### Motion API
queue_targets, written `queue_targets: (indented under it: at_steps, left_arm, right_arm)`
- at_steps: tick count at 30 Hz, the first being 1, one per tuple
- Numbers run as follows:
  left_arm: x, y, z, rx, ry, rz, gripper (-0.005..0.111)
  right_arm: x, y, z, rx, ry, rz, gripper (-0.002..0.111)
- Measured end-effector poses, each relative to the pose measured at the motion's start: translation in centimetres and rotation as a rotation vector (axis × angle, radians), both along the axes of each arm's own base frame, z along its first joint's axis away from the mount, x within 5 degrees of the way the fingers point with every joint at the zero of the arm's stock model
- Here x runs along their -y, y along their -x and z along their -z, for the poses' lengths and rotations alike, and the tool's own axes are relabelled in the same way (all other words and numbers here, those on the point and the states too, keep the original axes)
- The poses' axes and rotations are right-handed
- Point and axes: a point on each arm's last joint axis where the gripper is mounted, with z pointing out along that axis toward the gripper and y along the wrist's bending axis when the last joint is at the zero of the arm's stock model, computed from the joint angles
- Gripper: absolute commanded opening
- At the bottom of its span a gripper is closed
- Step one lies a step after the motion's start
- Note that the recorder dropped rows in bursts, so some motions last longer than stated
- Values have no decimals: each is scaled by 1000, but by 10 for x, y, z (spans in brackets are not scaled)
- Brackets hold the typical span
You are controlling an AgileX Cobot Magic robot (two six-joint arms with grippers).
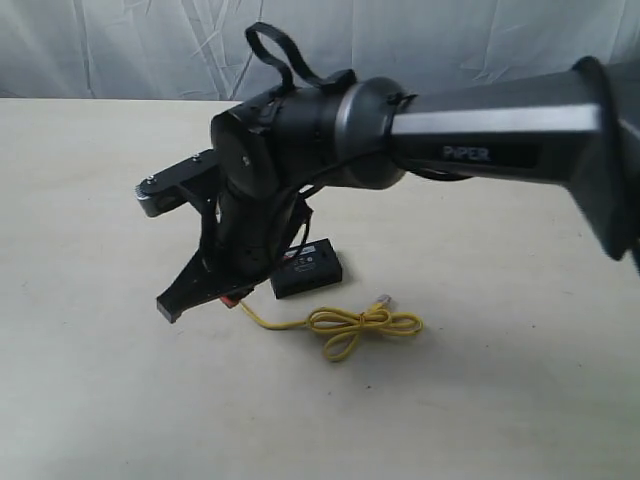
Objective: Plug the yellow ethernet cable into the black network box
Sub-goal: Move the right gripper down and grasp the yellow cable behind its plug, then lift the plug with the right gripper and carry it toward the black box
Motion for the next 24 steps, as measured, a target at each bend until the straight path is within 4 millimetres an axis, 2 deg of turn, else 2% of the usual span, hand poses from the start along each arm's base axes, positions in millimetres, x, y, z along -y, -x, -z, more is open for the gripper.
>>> queue_targets:
  at_steps: [8,24]
  left_arm:
    - [0,0,0,0,0,0,0]
    - [0,0,0,0,0,0,0]
  right_arm:
    - [-10,-14,29,32,53,-19,23]
    - [-15,-21,53,67,45,14,23]
